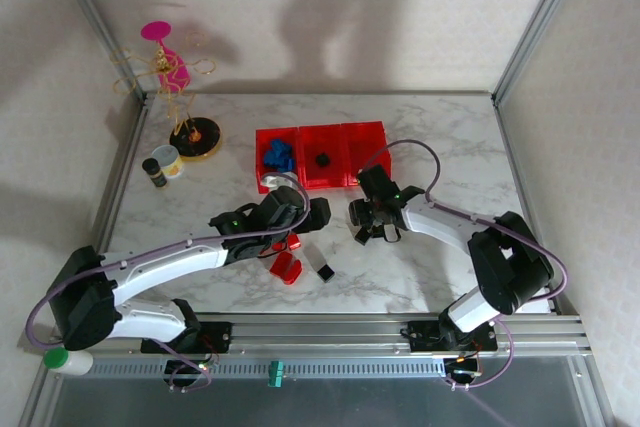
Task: Sort the legos into containers by color
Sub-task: Pick up the lego from the center of the table, then place the lego in the container.
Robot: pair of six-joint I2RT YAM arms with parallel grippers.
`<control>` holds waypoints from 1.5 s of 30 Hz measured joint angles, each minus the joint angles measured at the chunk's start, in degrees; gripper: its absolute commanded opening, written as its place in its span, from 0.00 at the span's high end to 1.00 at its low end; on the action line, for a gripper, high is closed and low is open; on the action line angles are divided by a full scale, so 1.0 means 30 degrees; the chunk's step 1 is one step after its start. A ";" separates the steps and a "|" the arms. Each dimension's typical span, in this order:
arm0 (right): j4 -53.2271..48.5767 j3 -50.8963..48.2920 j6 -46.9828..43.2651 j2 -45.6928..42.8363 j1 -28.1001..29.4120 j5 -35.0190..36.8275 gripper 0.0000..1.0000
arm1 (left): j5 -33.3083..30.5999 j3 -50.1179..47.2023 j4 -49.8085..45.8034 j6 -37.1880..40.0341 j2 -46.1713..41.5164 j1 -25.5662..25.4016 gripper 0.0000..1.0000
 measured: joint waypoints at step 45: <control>0.2645 0.9894 -0.0860 0.5967 0.0000 -0.0889 0.76 | -0.2025 0.1326 -0.0896 0.1501 -0.1683 0.2820 0.00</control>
